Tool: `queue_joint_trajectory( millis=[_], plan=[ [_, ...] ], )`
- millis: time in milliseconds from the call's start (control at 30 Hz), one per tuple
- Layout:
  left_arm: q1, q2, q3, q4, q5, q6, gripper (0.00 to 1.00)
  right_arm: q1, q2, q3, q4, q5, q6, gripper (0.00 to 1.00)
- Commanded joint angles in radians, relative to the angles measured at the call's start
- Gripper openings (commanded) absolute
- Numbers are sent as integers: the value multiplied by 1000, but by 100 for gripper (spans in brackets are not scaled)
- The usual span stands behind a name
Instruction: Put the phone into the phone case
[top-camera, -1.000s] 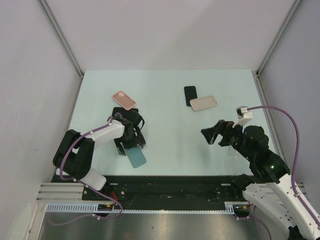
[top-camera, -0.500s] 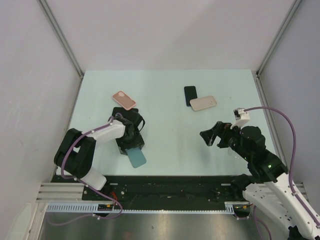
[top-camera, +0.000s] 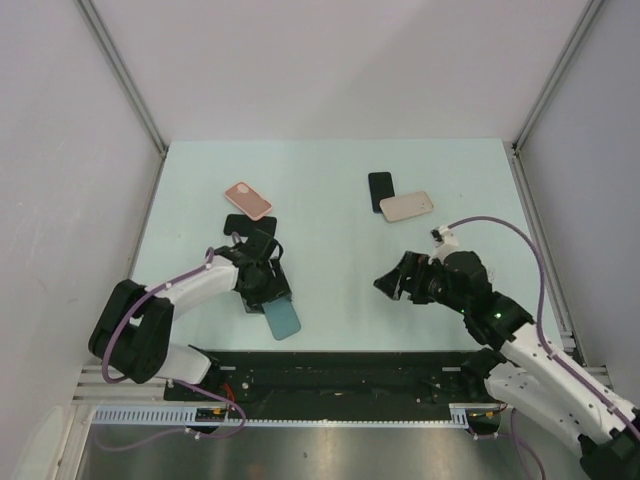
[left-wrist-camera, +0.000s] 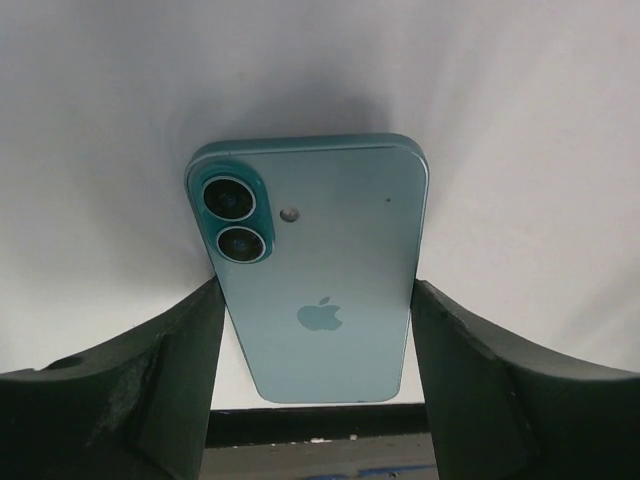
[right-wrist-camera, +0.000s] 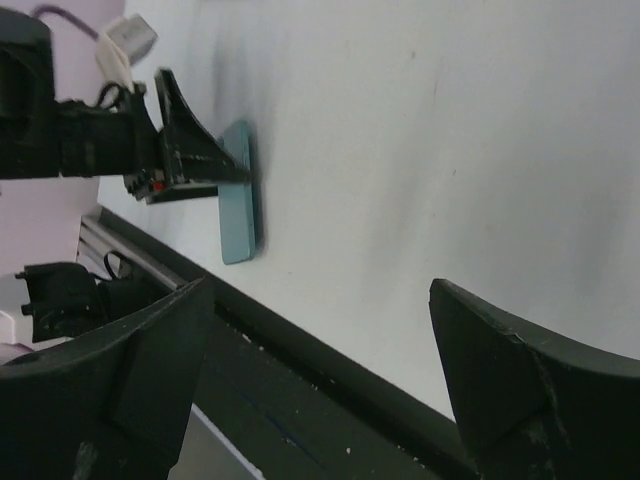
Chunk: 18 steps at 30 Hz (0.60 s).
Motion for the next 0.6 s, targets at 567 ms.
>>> queue_joint_trajectory(
  millis=[567],
  plan=[
    [-19, -107, -175, 433, 389, -27, 54, 398, 675, -73, 792, 76, 254, 65]
  ],
)
